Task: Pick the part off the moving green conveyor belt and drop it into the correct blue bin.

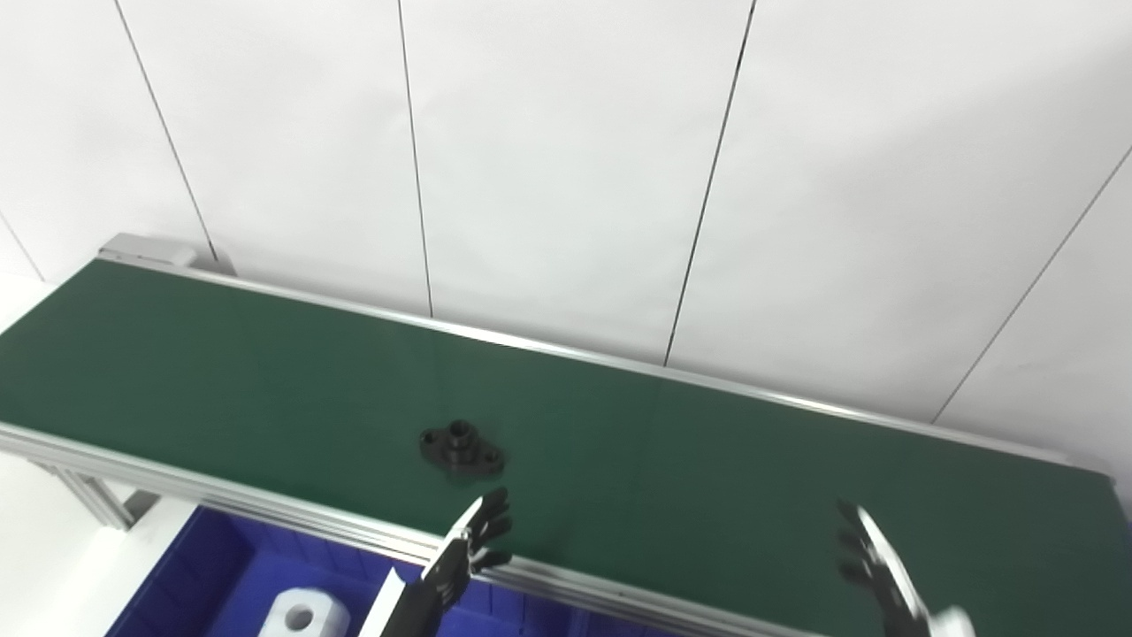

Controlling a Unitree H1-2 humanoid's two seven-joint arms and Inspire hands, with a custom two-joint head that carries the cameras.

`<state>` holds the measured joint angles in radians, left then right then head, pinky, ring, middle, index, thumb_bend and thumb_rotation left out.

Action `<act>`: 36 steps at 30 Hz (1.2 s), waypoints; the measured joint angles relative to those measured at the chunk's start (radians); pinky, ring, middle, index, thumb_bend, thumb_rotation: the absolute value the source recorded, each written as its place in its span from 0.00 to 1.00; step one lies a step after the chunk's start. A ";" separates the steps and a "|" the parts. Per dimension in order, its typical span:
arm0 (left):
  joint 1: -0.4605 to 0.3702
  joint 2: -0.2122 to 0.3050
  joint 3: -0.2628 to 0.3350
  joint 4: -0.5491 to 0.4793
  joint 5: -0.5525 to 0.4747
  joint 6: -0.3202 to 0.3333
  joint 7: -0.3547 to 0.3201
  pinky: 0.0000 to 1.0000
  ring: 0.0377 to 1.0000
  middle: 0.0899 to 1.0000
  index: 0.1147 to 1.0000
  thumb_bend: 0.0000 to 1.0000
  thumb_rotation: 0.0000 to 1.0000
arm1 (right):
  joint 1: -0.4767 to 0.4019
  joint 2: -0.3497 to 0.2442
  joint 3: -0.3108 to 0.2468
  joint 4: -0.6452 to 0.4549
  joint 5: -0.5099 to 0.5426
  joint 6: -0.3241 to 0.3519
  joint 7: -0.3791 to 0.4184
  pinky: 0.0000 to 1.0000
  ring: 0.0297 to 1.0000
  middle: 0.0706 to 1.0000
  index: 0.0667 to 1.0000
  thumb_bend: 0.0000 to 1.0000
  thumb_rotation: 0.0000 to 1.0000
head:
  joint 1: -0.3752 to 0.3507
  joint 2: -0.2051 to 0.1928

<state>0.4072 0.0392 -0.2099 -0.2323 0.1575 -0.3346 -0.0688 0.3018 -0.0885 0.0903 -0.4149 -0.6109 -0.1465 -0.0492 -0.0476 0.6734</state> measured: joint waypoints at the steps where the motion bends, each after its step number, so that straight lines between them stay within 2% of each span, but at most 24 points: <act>1: 0.000 0.003 0.001 0.000 0.001 0.001 0.000 0.83 0.93 0.97 0.98 0.78 0.71 | -0.018 0.002 0.002 -0.009 -0.010 0.020 0.017 0.63 0.79 0.86 0.87 0.92 0.43 | -0.005 0.005; 4: 0.001 0.006 0.005 0.000 0.006 0.003 0.000 0.84 0.93 0.97 1.00 0.76 0.73 | -0.070 0.003 0.013 -0.017 -0.057 0.104 0.081 0.63 0.77 0.84 0.86 0.92 0.44 | -0.011 0.012; 7: 0.003 0.005 0.003 -0.001 0.009 0.003 0.000 0.85 0.94 0.97 1.00 0.75 0.72 | -0.113 0.003 0.028 -0.015 -0.097 0.159 0.129 0.62 0.76 0.83 0.85 0.93 0.46 | -0.014 0.014; 10: 0.006 0.005 0.002 -0.003 0.009 0.003 0.000 0.87 0.95 0.98 1.00 0.75 0.73 | -0.165 0.003 0.048 0.006 -0.143 0.196 0.159 0.60 0.74 0.83 0.85 0.94 0.50 | -0.020 0.020; 13: 0.014 0.007 0.002 -0.019 0.009 0.003 0.000 0.88 0.95 0.98 1.00 0.74 0.74 | -0.211 0.003 0.068 0.036 -0.180 0.219 0.176 0.62 0.75 0.83 0.85 0.94 0.48 | -0.031 0.029; 19: 0.025 0.006 0.002 -0.030 0.017 -0.001 0.001 0.89 0.95 0.99 1.00 0.71 0.77 | -0.303 0.013 0.115 0.144 -0.243 0.269 0.184 0.60 0.73 0.81 0.85 0.94 0.48 | -0.037 0.037; 22: 0.028 0.006 0.002 -0.030 0.026 -0.004 0.001 0.89 0.95 0.99 1.00 0.72 0.78 | -0.341 0.014 0.137 0.179 -0.267 0.288 0.191 0.62 0.76 0.82 0.86 0.95 0.49 | -0.034 0.040; 25: 0.029 0.006 0.001 -0.030 0.026 -0.004 0.001 0.89 0.95 0.99 1.00 0.73 0.78 | -0.384 0.024 0.153 0.229 -0.289 0.326 0.199 0.61 0.75 0.82 0.85 0.95 0.48 | -0.032 0.044; 36: 0.033 0.002 -0.009 -0.042 0.026 -0.004 0.002 0.90 0.95 0.99 1.00 0.73 0.78 | -0.489 0.064 0.243 0.374 -0.378 0.382 0.188 0.58 0.71 0.81 0.84 0.95 0.43 | -0.026 0.052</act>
<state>0.4400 0.0410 -0.2191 -0.2745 0.1839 -0.3387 -0.0672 -0.1876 -0.0243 0.3331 -0.0411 -0.9892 0.2354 0.1384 -0.0736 0.7256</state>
